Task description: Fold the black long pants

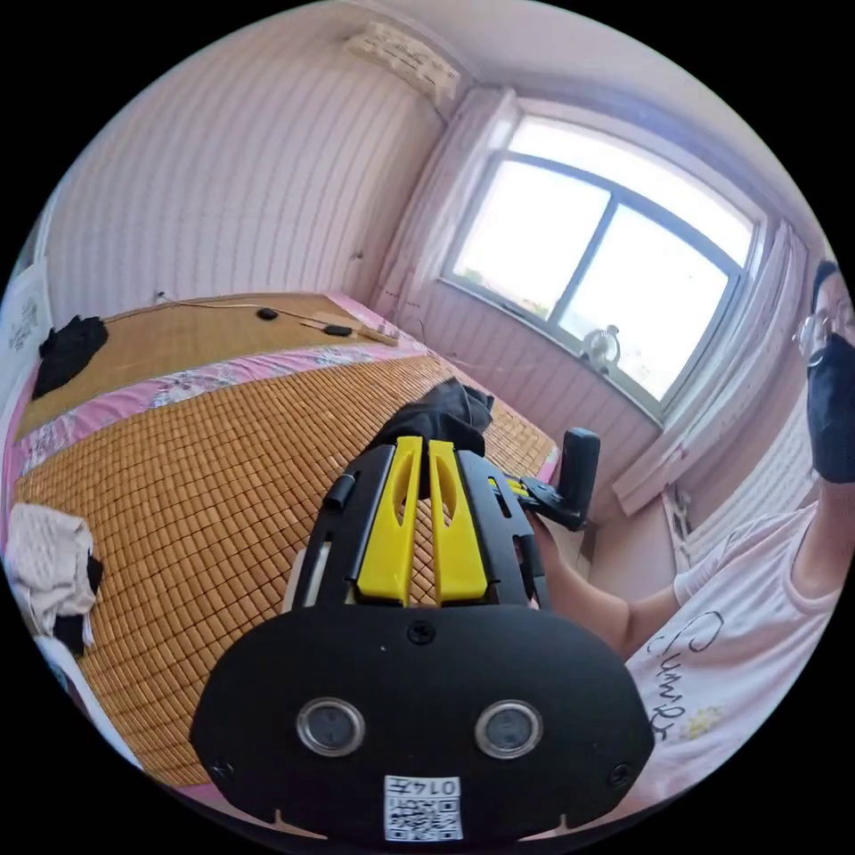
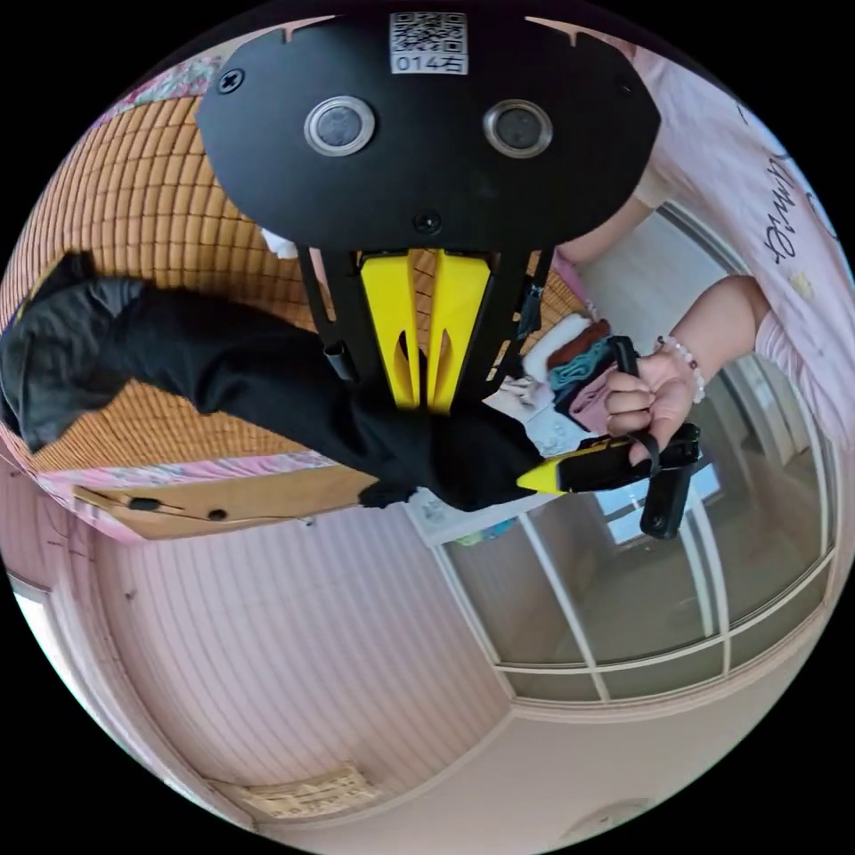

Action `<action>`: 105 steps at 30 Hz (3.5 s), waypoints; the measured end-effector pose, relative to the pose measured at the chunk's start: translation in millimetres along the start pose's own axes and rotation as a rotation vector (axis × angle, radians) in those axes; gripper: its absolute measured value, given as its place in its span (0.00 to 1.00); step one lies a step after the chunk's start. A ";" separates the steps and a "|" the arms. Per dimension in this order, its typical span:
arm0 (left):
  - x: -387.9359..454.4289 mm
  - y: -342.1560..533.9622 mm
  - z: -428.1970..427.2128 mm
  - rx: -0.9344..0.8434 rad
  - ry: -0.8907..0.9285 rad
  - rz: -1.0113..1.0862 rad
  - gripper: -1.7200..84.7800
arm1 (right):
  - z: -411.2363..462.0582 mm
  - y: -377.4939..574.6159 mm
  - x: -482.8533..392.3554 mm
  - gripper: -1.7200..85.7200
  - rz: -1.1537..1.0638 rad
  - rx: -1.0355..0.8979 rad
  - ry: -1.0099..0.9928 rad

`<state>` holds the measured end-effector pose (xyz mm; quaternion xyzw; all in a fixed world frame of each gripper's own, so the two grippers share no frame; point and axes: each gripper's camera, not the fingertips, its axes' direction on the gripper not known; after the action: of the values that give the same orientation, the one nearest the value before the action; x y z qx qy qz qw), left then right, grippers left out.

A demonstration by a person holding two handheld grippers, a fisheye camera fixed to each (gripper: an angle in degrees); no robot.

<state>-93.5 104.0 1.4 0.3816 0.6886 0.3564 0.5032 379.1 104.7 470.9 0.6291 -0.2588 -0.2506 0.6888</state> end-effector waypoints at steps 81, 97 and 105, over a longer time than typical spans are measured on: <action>-182.3 241.9 -453.9 -0.655 -0.491 -0.579 0.06 | 71.5 -99.0 -33.7 0.03 0.144 -0.301 0.297; -93.4 110.5 -709.1 0.250 -0.464 -0.283 0.03 | -153.2 -107.9 87.2 0.02 0.301 0.103 0.519; -146.0 267.7 -656.4 -0.064 -0.577 -0.662 0.06 | -175.2 73.0 161.4 0.02 0.793 -0.119 0.638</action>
<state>-652.7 26.5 454.2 0.2086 0.5936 0.0759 0.7735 617.8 131.6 537.3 0.4875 -0.2397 0.2202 0.8102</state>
